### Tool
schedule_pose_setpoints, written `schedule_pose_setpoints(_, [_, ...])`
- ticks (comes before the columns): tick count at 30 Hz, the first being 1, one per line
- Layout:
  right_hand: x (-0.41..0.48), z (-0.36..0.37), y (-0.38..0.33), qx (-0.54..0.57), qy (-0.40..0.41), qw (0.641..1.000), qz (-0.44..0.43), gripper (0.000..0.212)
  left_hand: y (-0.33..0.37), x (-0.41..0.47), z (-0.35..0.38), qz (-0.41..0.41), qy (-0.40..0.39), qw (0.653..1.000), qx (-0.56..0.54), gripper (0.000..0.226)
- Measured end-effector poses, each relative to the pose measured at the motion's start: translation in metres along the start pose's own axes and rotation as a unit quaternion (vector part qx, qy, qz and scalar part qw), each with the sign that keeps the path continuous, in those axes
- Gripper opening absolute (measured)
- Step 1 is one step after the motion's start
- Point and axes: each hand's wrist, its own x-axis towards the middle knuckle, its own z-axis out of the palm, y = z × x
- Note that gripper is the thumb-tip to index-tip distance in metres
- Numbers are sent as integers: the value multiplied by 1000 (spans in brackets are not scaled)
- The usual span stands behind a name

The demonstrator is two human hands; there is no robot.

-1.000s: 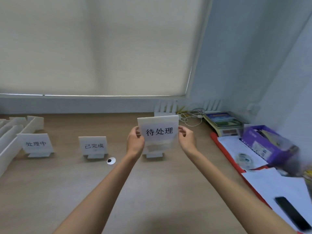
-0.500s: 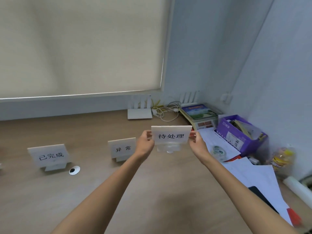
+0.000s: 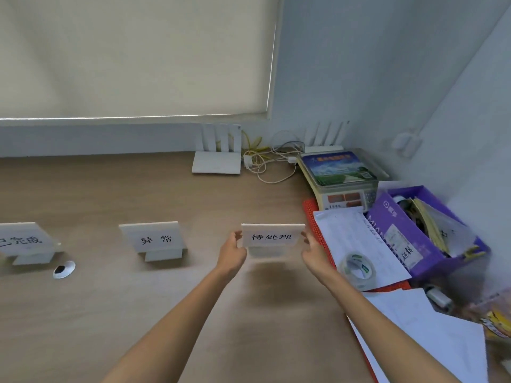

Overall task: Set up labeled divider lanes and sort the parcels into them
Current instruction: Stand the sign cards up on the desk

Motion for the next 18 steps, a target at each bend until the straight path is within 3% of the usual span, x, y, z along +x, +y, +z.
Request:
schedule_pose_setpoints(6, [49, 4, 30, 2, -57, 998, 28, 67, -8, 38, 32, -32, -9, 999, 3, 56])
schedule_pose_setpoints(18, [96, 15, 49, 27, -82, 995, 54, 66, -29, 82, 46, -62, 5, 997, 54, 58])
